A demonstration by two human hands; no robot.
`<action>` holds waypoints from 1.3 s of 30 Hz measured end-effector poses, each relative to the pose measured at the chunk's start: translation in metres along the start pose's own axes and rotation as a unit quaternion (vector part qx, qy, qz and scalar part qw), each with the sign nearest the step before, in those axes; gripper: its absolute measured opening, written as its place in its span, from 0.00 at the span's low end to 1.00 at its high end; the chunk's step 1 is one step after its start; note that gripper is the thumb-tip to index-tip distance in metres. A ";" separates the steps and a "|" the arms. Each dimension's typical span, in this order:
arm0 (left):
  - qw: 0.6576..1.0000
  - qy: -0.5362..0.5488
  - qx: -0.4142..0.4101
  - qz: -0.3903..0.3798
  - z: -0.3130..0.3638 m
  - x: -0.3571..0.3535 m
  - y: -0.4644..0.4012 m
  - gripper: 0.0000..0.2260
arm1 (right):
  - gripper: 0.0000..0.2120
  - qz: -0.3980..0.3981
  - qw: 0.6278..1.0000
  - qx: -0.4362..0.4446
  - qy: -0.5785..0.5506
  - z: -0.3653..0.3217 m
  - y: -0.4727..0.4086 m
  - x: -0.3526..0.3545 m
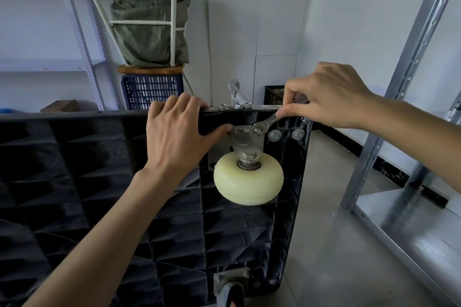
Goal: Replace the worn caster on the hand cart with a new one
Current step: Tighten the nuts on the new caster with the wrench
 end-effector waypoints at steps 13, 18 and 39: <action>1.000 -0.005 0.005 -0.015 0.003 0.002 0.000 0.28 | 0.24 0.019 1.000 -0.011 0.004 0.003 0.006 -0.007; 1.000 -0.012 0.008 -0.026 0.004 0.003 0.001 0.28 | 0.24 -0.028 0.999 0.010 0.017 0.001 0.003 0.000; 0.914 0.405 -0.031 -0.007 0.032 0.071 0.000 0.10 | 0.07 0.069 0.866 0.025 -0.495 -0.077 0.004 0.008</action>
Point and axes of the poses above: each hand's wrist, its own y-axis away from the middle knuckle, its own x-axis out of the back of the hand, z = x × y, the point moved 5 cm from there along -y, towards the middle knuckle, and after that the axes turned 14 degrees about -z, right-handed, at the moved point
